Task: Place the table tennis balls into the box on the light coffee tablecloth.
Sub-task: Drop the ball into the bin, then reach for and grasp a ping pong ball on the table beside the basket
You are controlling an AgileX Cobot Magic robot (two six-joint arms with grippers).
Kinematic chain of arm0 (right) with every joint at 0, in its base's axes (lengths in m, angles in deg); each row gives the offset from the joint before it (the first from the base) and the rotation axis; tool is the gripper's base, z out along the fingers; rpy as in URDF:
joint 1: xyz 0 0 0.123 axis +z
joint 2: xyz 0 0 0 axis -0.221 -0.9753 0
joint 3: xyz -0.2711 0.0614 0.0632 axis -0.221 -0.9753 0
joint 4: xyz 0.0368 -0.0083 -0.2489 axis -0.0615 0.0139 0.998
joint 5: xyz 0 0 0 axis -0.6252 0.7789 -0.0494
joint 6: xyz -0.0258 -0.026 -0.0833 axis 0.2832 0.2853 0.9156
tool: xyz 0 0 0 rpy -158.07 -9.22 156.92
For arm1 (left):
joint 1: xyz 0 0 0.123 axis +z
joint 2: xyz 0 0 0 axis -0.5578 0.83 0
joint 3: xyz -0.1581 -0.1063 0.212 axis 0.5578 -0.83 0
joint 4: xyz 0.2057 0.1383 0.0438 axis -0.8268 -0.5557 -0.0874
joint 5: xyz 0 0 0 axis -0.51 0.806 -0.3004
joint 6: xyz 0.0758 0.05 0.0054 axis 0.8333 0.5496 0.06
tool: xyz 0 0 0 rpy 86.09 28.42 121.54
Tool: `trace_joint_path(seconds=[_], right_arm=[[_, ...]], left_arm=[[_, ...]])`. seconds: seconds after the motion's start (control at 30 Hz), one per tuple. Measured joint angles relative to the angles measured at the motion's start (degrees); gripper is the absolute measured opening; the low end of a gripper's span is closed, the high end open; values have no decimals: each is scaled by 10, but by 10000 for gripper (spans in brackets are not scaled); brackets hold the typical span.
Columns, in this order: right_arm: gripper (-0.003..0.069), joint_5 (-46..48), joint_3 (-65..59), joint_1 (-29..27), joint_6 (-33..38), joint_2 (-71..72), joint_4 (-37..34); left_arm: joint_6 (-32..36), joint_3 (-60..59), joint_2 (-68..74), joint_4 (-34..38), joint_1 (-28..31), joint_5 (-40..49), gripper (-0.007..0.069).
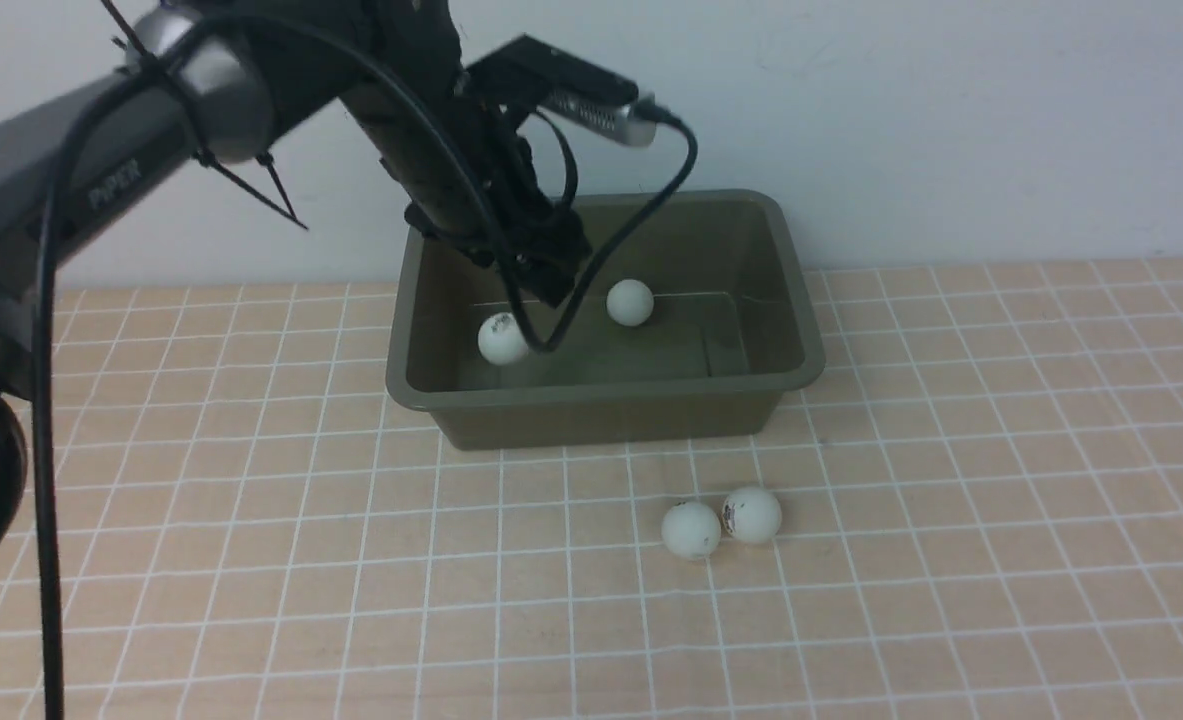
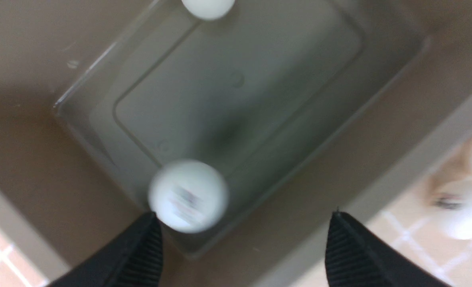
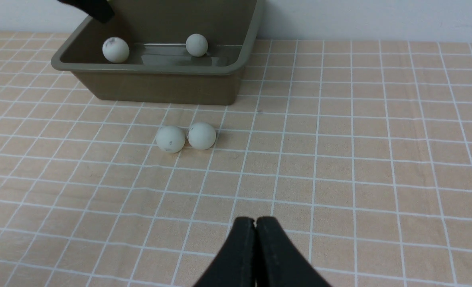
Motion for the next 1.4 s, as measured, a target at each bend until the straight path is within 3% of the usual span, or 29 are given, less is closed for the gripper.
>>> trace_joint_path(seconds=[0.1, 0.13, 0.23, 0.27, 0.37, 0.5, 0.63, 0.77, 0.9, 1.0, 1.1, 1.3, 1.4], right_arm=[[-18, 1, 0, 0, 0, 0, -3], [-18, 1, 0, 0, 0, 0, -3], [-18, 1, 0, 0, 0, 0, -3], [-18, 1, 0, 0, 0, 0, -4], [-18, 1, 0, 0, 0, 0, -4], [-18, 1, 0, 0, 0, 0, -4], [-18, 1, 0, 0, 0, 0, -4], [-18, 1, 0, 0, 0, 0, -4], [-18, 1, 0, 0, 0, 0, -6], [-18, 1, 0, 0, 0, 0, -7], [-18, 1, 0, 0, 0, 0, -9], [-18, 1, 0, 0, -3, 0, -26], [-18, 1, 0, 0, -9, 0, -36]], left_arm=[[-77, 65, -25, 52, -8, 53, 381], [-77, 67, -25, 56, -9, 53, 375], [-98, 74, -41, 145, -18, 62, 242], [-98, 73, -42, 145, -18, 62, 233], [-100, 44, -51, 199, -36, 64, 105], [-66, -22, -86, 195, -73, 64, -1], [-29, -146, -163, 125, -121, 64, -67], [-19, -241, -222, 78, -138, 65, -69], [-8, -329, -242, 83, -146, 60, -67], [-2, -375, -239, 86, -150, 11, -64], [22, -426, -221, 75, -151, -98, -27], [49, -440, -182, 125, -151, -261, 134], [81, -437, -159, 157, -151, -312, 267]])
